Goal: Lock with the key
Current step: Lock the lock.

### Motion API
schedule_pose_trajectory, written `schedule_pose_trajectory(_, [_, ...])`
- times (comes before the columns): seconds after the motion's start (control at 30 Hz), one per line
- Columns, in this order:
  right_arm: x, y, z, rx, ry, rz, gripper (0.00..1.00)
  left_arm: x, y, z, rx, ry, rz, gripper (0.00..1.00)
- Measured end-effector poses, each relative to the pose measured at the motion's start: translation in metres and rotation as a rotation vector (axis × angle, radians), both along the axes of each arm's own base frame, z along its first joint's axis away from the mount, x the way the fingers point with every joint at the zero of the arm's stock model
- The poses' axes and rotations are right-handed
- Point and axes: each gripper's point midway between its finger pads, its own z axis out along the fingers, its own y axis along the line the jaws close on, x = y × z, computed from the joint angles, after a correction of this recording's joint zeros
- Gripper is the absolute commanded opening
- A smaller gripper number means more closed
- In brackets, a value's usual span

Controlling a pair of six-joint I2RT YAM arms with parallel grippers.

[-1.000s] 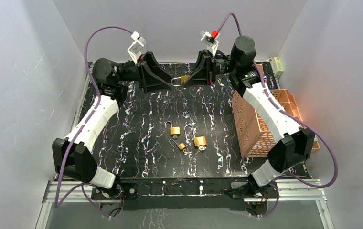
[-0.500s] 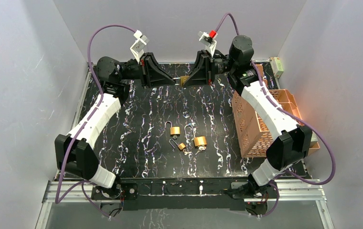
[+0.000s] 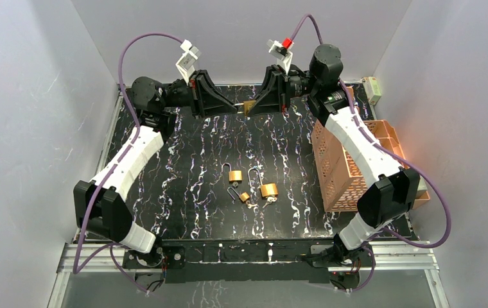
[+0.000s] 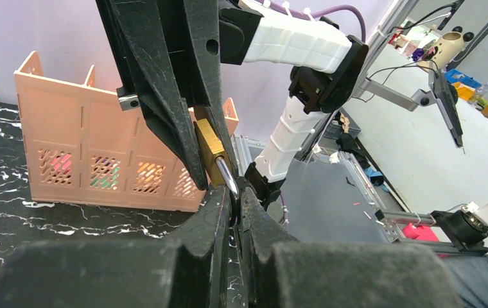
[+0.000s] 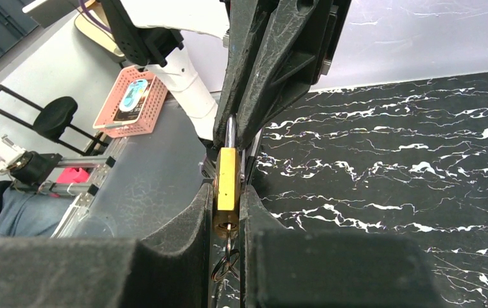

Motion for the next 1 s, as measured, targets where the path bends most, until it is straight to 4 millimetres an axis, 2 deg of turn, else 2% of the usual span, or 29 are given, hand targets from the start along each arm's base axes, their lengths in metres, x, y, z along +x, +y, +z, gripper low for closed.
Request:
schedule_pose_trajectory(0.43, [-0.004, -0.002, 0.004, -0.002, -0.013, 0.032, 0.0, -0.006, -0.003, 0.006, -0.006, 0.018, -0.02, 0.0])
schedule_pose_trajectory(1.0, [-0.006, 0.0, 0.009, 0.028, -0.13, 0.013, 0.0, -0.013, -0.002, 0.014, 0.03, 0.053, -0.079, 0.0])
